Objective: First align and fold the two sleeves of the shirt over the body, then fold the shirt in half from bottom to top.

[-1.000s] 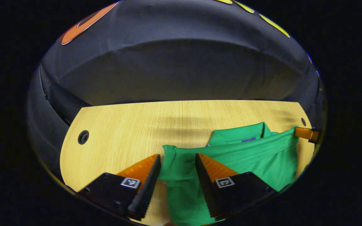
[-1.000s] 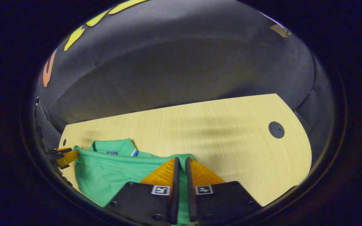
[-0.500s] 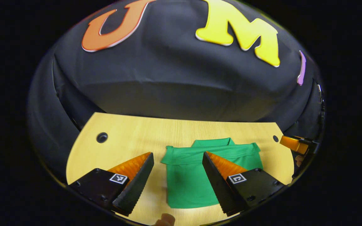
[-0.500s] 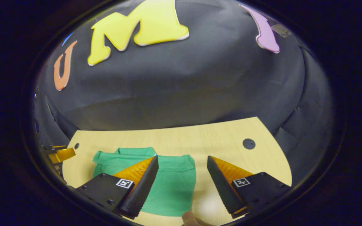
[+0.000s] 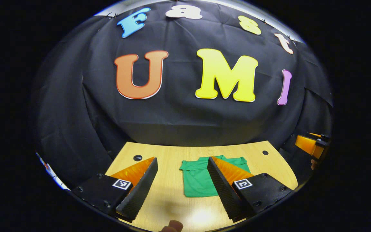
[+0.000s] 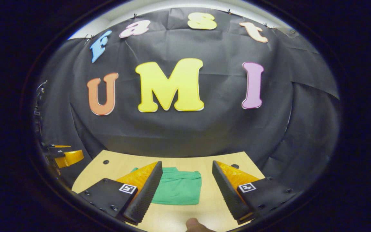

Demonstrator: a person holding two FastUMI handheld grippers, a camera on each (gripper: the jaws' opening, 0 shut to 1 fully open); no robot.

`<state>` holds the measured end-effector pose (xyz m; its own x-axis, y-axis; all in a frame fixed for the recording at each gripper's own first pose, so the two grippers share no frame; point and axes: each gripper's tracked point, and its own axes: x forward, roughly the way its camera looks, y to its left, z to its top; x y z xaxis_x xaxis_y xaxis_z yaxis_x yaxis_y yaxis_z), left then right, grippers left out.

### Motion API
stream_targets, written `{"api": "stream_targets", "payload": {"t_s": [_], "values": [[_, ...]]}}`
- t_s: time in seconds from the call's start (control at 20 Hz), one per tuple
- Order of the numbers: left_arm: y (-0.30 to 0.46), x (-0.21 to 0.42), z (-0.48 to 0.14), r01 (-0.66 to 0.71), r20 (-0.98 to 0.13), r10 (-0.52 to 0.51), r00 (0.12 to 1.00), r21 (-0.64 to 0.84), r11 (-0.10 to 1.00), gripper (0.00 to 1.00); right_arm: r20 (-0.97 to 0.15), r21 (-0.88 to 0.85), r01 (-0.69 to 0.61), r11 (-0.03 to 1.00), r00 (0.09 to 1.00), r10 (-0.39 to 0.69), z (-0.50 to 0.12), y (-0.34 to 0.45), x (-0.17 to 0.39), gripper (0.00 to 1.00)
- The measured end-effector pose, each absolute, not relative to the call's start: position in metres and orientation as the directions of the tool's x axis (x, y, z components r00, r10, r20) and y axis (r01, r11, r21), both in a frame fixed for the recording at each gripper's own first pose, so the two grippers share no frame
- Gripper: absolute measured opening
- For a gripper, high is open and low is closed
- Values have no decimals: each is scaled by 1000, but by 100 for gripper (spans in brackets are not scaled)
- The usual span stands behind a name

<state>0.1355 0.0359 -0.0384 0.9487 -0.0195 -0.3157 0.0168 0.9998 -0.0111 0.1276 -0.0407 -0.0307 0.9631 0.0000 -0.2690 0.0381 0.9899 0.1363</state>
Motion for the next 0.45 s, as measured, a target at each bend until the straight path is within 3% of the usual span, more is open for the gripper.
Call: {"api": "stream_targets", "payload": {"t_s": [0.15, 0.2, 0.25, 0.45], "values": [[40, 96, -17, -11, -244, 9, 970, -4, 1000, 99, -167, 99, 10, 995, 986, 6, 10, -44, 87, 94], [37, 85, -14, -11, -228, 8, 974, -12, 1000, 99, -138, 88, 15, 996, 990, -3, 20, -47, 77, 98], [37, 76, -10, -14, -221, 10, 975, -15, 1000, 99, -117, 79, 21, 997, 993, -12, 27, -47, 68, 94], [28, 38, -10, -8, -213, 4, 977, -21, 1000, 99, -75, 57, 57, 997, 996, -52, 34, -48, 29, 98]]}}
